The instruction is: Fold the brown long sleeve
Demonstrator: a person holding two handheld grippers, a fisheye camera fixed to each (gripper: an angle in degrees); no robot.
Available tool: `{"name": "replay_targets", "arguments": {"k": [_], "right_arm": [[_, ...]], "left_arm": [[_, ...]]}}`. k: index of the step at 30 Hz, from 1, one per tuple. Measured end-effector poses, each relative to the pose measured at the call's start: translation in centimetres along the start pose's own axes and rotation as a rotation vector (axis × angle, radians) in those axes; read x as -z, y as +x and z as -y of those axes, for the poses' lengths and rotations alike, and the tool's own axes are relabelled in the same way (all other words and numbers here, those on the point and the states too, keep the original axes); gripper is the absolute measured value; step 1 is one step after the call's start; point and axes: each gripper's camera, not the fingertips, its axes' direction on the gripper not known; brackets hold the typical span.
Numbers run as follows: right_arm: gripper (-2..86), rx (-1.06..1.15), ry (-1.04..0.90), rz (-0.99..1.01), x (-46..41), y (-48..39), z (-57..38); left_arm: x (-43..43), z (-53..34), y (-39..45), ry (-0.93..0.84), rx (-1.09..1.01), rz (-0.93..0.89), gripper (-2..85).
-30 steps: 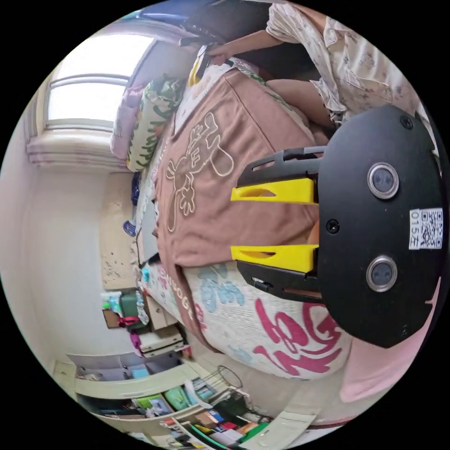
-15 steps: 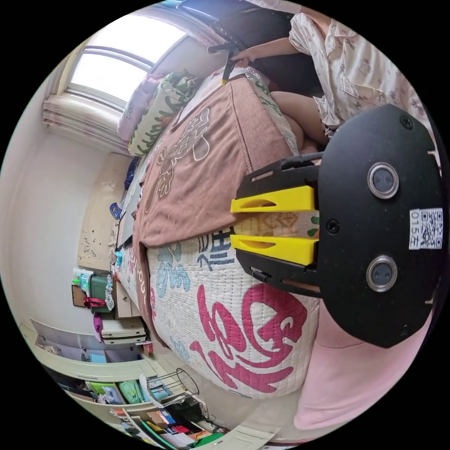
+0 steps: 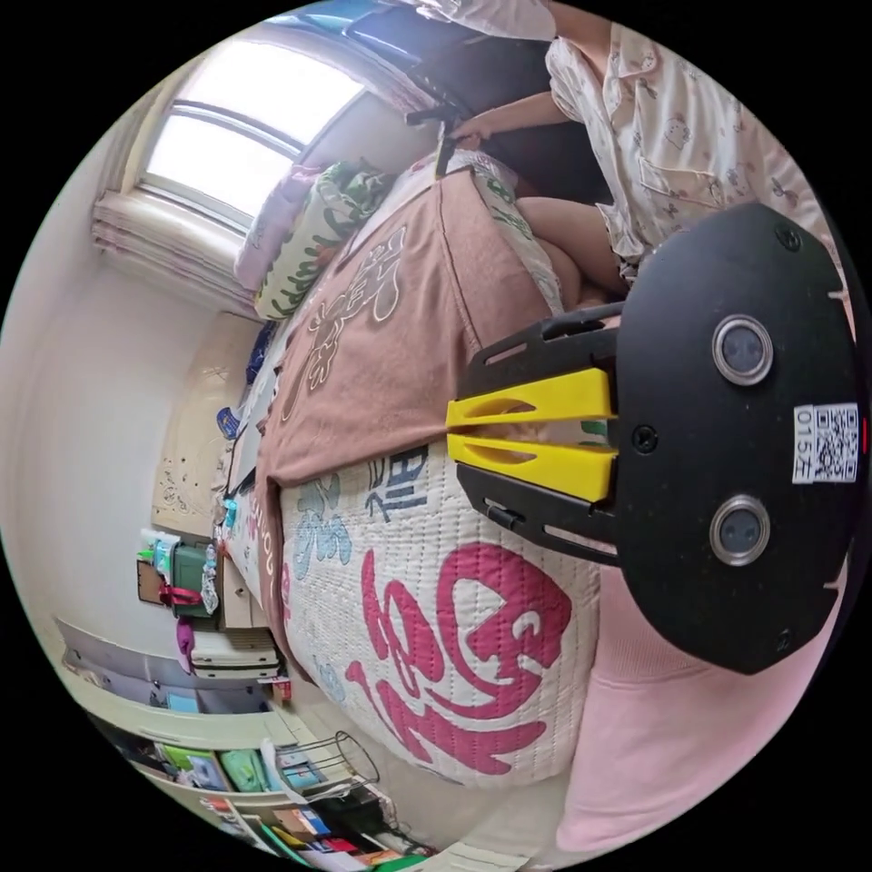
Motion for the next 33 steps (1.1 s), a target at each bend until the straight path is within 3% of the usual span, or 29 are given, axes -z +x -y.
{"name": "replay_targets", "arguments": {"k": [6,13,16,18,24,30,33], "right_arm": [[7.1,-0.036,-0.021,0.161,2.4,-1.6,0.2],[4.5,0.024,0.007,0.097,5.8,-5.5,1.0],[4.6,0.029,-0.078,0.04,4.0,-6.9,1.9],[4.6,0.022,-0.089,0.045,4.2,-7.6,2.7],[5.9,0.022,-0.061,0.071,6.2,-9.1,3.6],[11.2,-0.007,0.212,0.178,11.5,-9.4,7.8],[12.0,-0.021,0.208,0.065,10.1,-9.6,12.9]], "left_arm": [[-0.1,-4.6,1.3,0.004,0.015,-0.027,1.2],[4.4,-7.2,1.2,0.075,-0.024,-0.06,-0.6],[2.5,-8.3,1.4,-0.035,-0.036,0.034,-0.5],[1.4,-9.8,2.1,-0.081,-0.088,0.236,-0.4],[4.6,-12.0,1.5,-0.034,-0.048,0.204,1.7],[12.4,-9.2,-0.5,0.37,0.012,0.06,7.6],[11.0,-3.5,-1.4,0.31,-0.005,0.018,9.7]]}}
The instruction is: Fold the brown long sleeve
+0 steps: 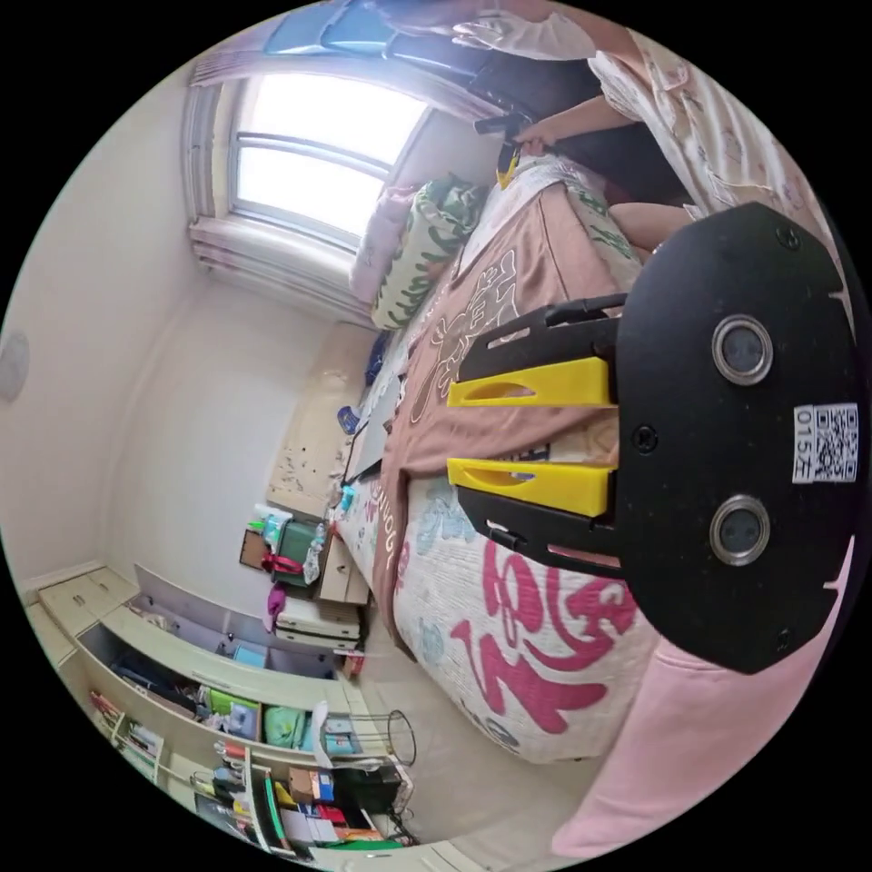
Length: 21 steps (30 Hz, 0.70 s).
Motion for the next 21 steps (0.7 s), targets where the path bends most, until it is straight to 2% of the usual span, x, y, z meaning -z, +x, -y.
{"name": "replay_targets", "arguments": {"k": [11,13,15,21], "right_arm": [[13.4,-0.164,-0.165,-0.054,-15.0,2.3,15.6],[13.2,-0.177,-0.186,-0.062,-16.6,2.2,17.0],[12.6,-0.169,-0.234,-0.091,-18.7,1.8,18.3],[7.0,-0.133,-0.26,-0.207,-20.8,0.7,20.4]], "left_arm": [[-15.8,18.1,-8.2,-0.371,0.273,0.005,11.7],[-17.5,19.7,-8.4,-0.427,0.267,0.031,11.7],[-19.1,21.5,-8.1,-0.529,0.208,0.13,11.3],[-16.2,27.2,-6.9,-0.547,0.104,0.168,6.5]]}}
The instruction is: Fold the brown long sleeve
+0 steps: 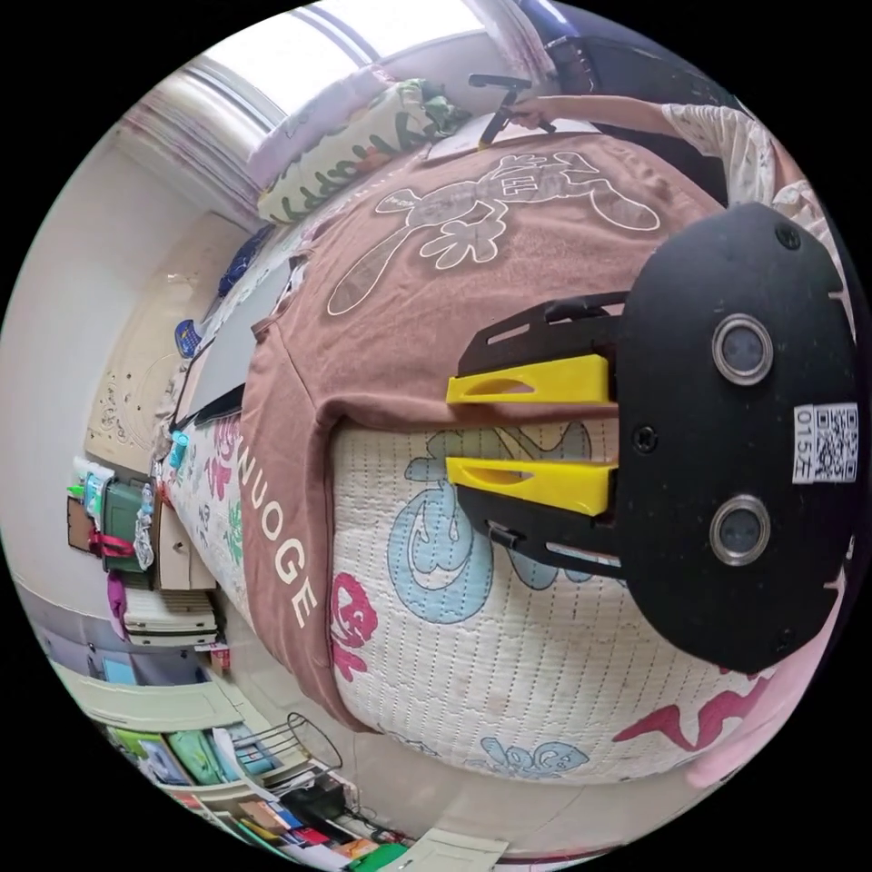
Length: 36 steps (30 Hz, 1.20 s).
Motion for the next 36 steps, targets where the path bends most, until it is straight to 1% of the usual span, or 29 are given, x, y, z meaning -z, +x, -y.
{"name": "replay_targets", "arguments": {"k": [2,4,10,12,15,19,21,23,25,27,28,30,31,33,34,36], "right_arm": [[4.3,0.015,0.0,0.015,0.0,-0.2,0.5],[1.7,0.019,-0.002,0.002,0.0,-0.3,1.0],[0.4,0.067,-0.031,-0.065,-0.8,-2.2,2.8],[0.8,0.083,-0.03,-0.114,-0.8,-3.2,3.4],[1.8,0.092,-0.015,-0.128,-0.3,-3.6,4.0],[5.2,0.061,0.005,-0.083,1.2,-2.5,4.7],[7.9,0.049,0.057,-0.051,2.9,-1.2,4.5],[9.8,0.038,0.106,-0.033,4.5,0.2,4.1],[10.8,0.013,0.161,-0.041,6.2,1.8,3.8],[11.2,-0.032,0.247,-0.111,8.5,3.8,3.7],[11.2,-0.046,0.265,-0.126,9.0,4.3,3.8],[11.1,-0.101,0.338,-0.195,11.2,6.3,4.4],[11.1,-0.11,0.353,-0.219,11.6,6.8,4.6],[11.1,-0.141,0.402,-0.304,13.0,8.4,5.6],[11.1,-0.149,0.41,-0.317,13.3,8.9,6.0],[11.0,-0.177,0.42,-0.339,14.0,11.1,7.6]], "left_arm": [[1.9,1.1,-0.1,-0.009,-0.008,-0.027,2.8],[3.6,1.9,0.1,0.003,-0.03,0.005,1.8],[7.4,5.2,3.1,-0.026,-0.133,0.165,0.9],[9.5,6.5,3.8,-0.019,-0.145,0.202,0.9],[12.8,7.9,4.1,0.022,-0.148,0.222,1.2],[17.8,8.9,4.5,0.079,-0.172,0.287,1.5],[21.6,9.6,4.6,0.127,-0.216,0.409,1.7],[25.2,10.1,5.1,0.176,-0.246,0.42,1.8],[29.1,10.7,6.7,0.249,-0.304,0.33,2.0],[33.2,11.7,11.3,0.346,-0.437,0.216,2.4],[33.8,12.0,12.9,0.365,-0.475,0.193,2.5],[34.6,13.7,19.8,0.392,-0.64,0.081,3.6],[34.4,14.2,21.7,0.387,-0.686,0.048,4.0],[32.1,16.4,29.4,0.319,-0.857,-0.079,5.7],[31.2,17.0,31.3,0.293,-0.892,-0.113,5.9],[27.4,19.4,38.3,0.174,-1.013,-0.257,6.5]]}}
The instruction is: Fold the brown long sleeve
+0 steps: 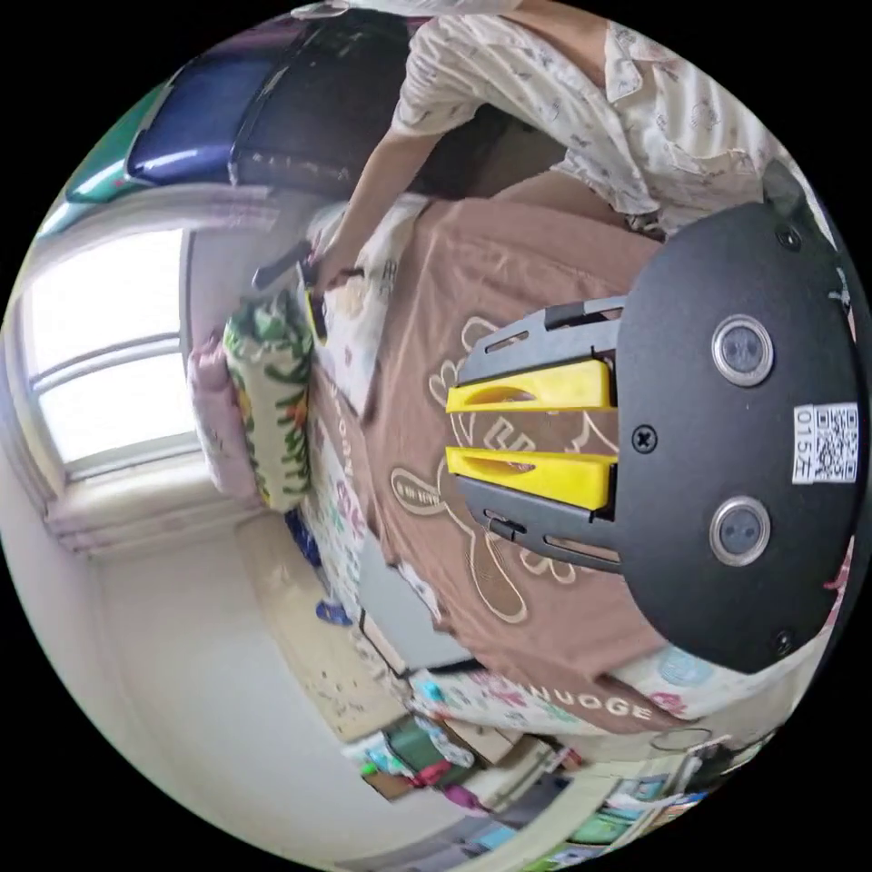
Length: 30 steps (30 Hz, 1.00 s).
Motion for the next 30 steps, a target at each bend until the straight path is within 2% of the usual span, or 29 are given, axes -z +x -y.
{"name": "replay_targets", "arguments": {"k": [3,6,12,17,20,26,28,30], "right_arm": [[10.6,-0.031,-0.015,-0.007,-1.6,2.6,2.7],[10.7,-0.095,-0.026,0.049,-3.4,6.3,5.7],[11.1,-0.418,-0.032,0.286,-8.6,18.2,11.2],[12.1,-0.668,-0.032,0.268,-13.3,26.7,12.8],[12.4,-0.771,-0.034,0.367,-16.5,30.5,12.7],[8.0,-0.787,-0.024,0.325,-20.5,31.9,12.8],[5.0,-0.736,0.008,0.306,-20.5,30.9,11.9],[4.2,-0.646,0.141,0.409,-17.9,28.6,10.9]], "left_arm": [[-7.7,5.9,1.3,-0.137,-0.123,-0.154,7.3],[-13.3,8.4,1.2,-0.299,-0.207,-0.134,7.8],[-14.5,8.5,-3.7,-0.256,-0.132,-0.227,8.0],[-15.6,7.7,-6.6,-0.244,-0.101,-0.243,7.8],[-16.7,6.7,-8.3,-0.245,-0.082,-0.267,7.6],[-19.1,3.5,-10.0,-0.243,-0.066,-0.282,7.7],[-20.0,2.2,-11.2,-0.239,-0.019,-0.312,8.0],[-20.4,-0.1,-14.5,-0.153,0.14,-0.359,9.8]]}}
